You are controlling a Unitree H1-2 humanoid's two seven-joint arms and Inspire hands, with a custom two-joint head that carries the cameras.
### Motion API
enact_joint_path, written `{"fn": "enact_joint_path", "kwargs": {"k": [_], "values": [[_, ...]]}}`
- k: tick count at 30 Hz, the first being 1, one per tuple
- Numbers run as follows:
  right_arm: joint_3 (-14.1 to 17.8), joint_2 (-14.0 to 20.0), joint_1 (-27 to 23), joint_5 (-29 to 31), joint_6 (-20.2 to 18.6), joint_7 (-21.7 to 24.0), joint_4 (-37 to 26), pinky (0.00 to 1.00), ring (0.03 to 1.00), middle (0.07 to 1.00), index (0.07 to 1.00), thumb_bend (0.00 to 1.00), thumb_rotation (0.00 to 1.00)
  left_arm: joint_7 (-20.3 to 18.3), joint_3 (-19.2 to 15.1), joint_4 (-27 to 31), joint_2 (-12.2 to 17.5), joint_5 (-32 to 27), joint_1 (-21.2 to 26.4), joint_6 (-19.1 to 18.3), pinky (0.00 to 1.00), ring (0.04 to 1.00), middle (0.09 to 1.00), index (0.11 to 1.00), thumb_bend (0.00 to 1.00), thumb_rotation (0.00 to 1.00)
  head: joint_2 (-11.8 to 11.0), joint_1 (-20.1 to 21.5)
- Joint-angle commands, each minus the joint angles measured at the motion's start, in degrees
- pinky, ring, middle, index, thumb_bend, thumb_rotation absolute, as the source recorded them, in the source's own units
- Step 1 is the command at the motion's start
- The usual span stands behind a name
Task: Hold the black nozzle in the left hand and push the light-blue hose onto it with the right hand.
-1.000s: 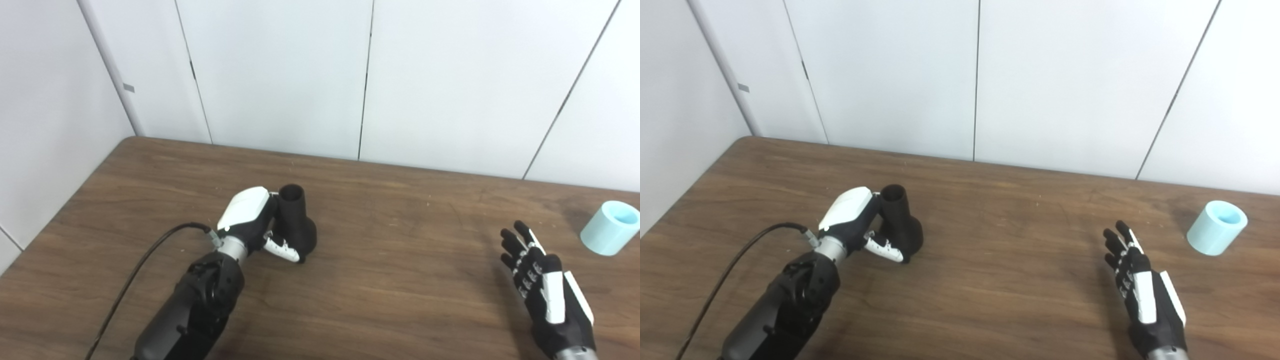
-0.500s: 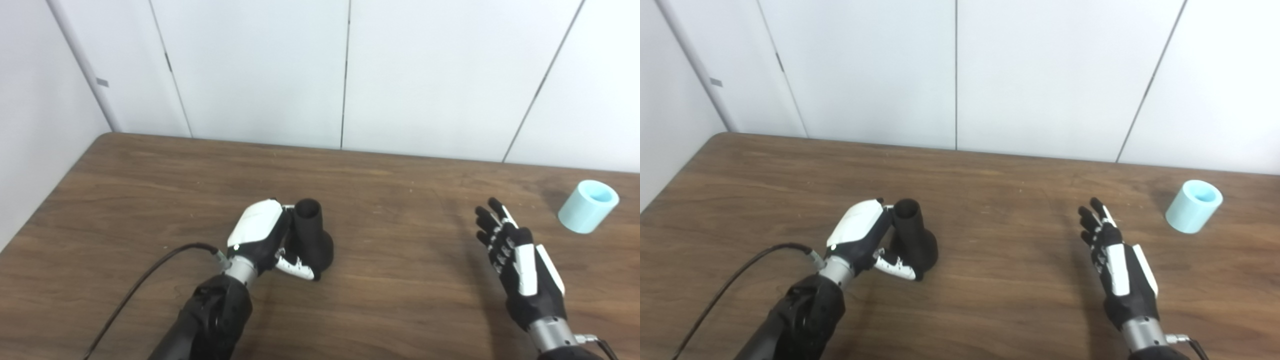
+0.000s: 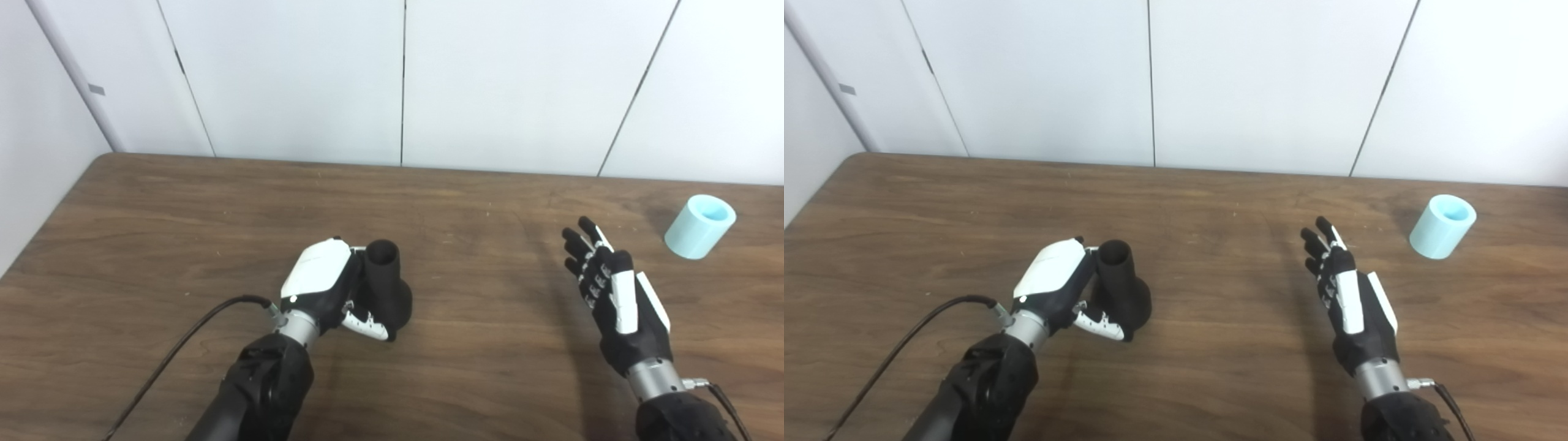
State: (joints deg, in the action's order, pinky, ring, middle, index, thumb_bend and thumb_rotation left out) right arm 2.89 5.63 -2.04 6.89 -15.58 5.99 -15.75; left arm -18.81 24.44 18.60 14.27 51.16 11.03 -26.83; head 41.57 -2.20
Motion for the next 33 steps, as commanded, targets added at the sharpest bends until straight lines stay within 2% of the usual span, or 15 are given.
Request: {"fn": "enact_joint_path", "kwargs": {"k": [1, 5, 12, 23, 33], "values": [[0.1, 0.1, -1.5, 0.0, 0.4, -0.4, -2.5, 0.97, 0.980, 0.932, 0.999, 0.57, 1.00, -4.3, 3.3, -0.6, -1.6, -0.8, -2.0, 0.4, 1.00, 0.675, 0.548, 0.444, 0.52, 0.00, 0.1, 0.0], [0.2, 0.1, -1.6, 0.1, -0.2, -0.5, -3.2, 0.97, 0.979, 0.931, 0.999, 0.55, 1.00, -4.1, 4.4, -1.9, -2.1, -0.8, -2.3, 1.1, 1.00, 0.701, 0.550, 0.442, 0.51, 0.00, 0.6, 0.4], [0.3, 0.2, -1.5, 0.0, -0.3, -0.7, -3.6, 0.97, 0.978, 0.932, 0.999, 0.55, 1.00, -3.3, 5.0, -2.7, -2.1, -0.9, -2.7, 1.9, 1.00, 0.683, 0.550, 0.443, 0.51, 0.00, 0.6, 0.4], [-0.2, 0.1, -1.4, -0.1, -0.1, -1.0, -4.0, 0.98, 0.978, 0.937, 0.999, 0.55, 1.00, -0.3, 4.2, -4.1, -2.3, -2.3, -4.3, 4.5, 1.00, 0.679, 0.551, 0.441, 0.51, 0.00, 1.1, 1.0], [0.3, 1.2, -2.0, 0.6, -1.9, -0.6, -5.1, 0.97, 0.977, 0.936, 0.999, 0.55, 1.00, -0.4, 4.0, -4.6, -2.9, -2.3, -4.0, 4.5, 1.00, 0.688, 0.553, 0.440, 0.51, 0.00, 1.8, 1.4]]}}
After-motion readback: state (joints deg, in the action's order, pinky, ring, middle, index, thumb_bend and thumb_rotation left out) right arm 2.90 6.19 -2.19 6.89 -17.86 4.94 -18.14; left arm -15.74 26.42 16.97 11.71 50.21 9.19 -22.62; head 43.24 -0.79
